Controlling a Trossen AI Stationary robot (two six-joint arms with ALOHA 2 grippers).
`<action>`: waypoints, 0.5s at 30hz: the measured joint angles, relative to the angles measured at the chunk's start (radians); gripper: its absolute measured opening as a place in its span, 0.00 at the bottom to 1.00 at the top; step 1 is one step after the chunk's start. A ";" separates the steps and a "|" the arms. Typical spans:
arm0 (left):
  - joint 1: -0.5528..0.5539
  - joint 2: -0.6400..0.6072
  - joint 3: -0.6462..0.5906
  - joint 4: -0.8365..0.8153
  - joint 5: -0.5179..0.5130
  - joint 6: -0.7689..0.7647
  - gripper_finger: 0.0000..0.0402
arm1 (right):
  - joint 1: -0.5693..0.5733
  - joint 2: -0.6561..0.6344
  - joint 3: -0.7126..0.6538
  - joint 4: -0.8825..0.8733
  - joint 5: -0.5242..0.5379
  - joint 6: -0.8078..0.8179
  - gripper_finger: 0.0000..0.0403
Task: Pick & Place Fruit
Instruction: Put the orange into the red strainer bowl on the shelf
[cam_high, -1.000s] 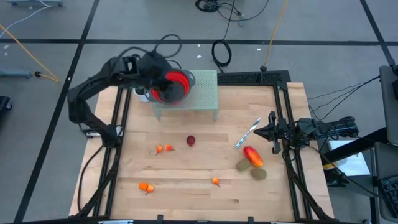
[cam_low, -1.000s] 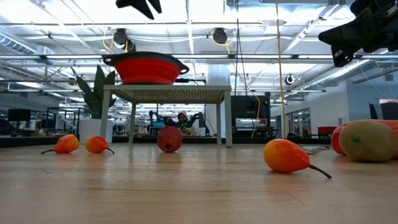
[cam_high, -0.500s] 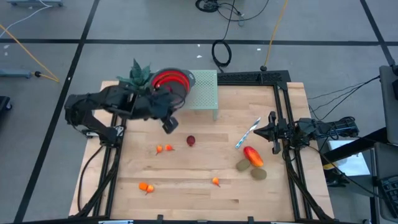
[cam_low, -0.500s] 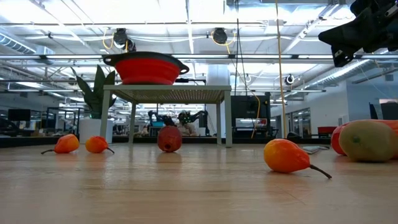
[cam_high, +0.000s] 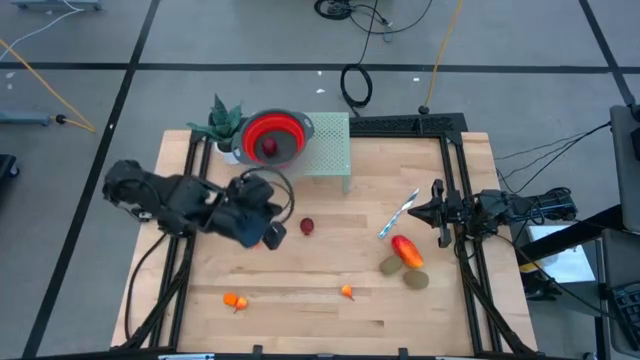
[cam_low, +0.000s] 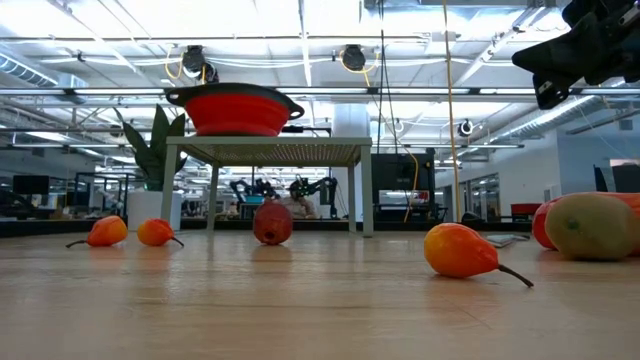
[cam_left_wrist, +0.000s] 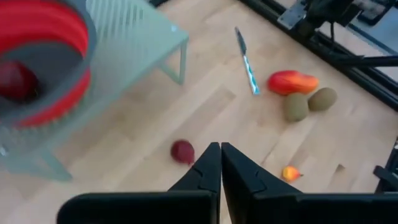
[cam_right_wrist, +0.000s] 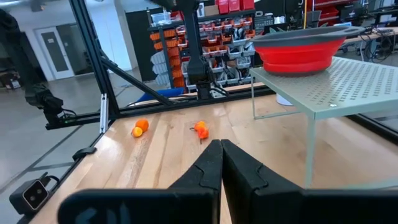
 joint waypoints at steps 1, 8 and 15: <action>-0.011 0.000 -0.022 0.003 0.000 -0.034 0.02 | 0.000 0.000 0.000 0.000 -0.001 0.005 0.00; -0.074 0.001 -0.158 0.021 0.000 -0.305 0.02 | 0.000 0.000 0.000 -0.013 -0.002 0.019 0.00; -0.133 0.001 -0.279 0.055 0.032 -0.548 0.01 | 0.000 0.000 0.000 -0.015 -0.002 0.019 0.00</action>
